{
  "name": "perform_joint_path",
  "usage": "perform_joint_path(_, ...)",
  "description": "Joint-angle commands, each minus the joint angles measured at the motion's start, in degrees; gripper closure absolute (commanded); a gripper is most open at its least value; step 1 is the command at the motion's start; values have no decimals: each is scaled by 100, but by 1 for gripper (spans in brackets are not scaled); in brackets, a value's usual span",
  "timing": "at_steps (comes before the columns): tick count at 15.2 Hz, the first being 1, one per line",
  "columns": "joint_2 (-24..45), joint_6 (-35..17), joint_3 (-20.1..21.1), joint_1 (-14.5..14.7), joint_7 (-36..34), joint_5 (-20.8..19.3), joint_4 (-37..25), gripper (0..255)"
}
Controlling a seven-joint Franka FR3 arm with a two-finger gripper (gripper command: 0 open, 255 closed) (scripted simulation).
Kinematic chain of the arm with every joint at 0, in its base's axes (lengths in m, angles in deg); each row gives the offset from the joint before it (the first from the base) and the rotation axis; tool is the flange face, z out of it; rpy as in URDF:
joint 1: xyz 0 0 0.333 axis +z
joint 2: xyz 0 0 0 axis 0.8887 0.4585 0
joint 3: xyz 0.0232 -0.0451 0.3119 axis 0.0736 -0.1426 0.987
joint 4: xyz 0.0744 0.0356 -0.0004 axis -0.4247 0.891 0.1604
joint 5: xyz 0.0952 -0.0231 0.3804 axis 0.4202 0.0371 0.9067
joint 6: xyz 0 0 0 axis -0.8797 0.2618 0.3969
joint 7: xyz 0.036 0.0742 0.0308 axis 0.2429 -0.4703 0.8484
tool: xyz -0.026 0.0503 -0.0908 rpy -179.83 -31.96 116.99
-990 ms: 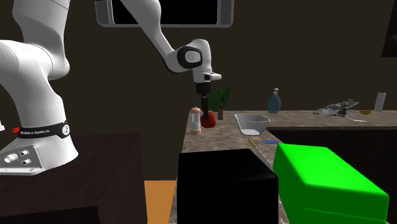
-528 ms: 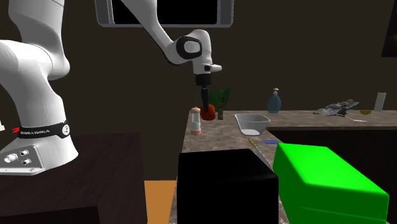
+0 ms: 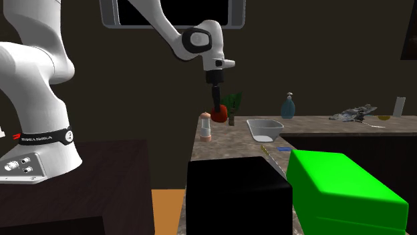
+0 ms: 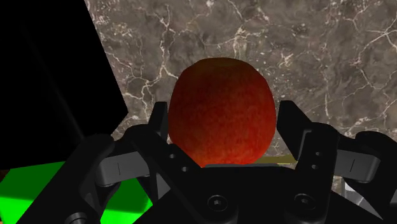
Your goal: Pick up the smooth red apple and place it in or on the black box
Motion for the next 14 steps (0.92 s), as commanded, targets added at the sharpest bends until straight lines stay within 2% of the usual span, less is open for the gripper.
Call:
perform_joint_path(1, -156, -78, -80, -190, 322, 86, 204, 255)
perform_joint_path(8, -468, -225, -425, -791, 1418, 334, 578, 255)
perform_joint_path(14, -544, -260, -760, -1284, 2368, 512, 638, 255)
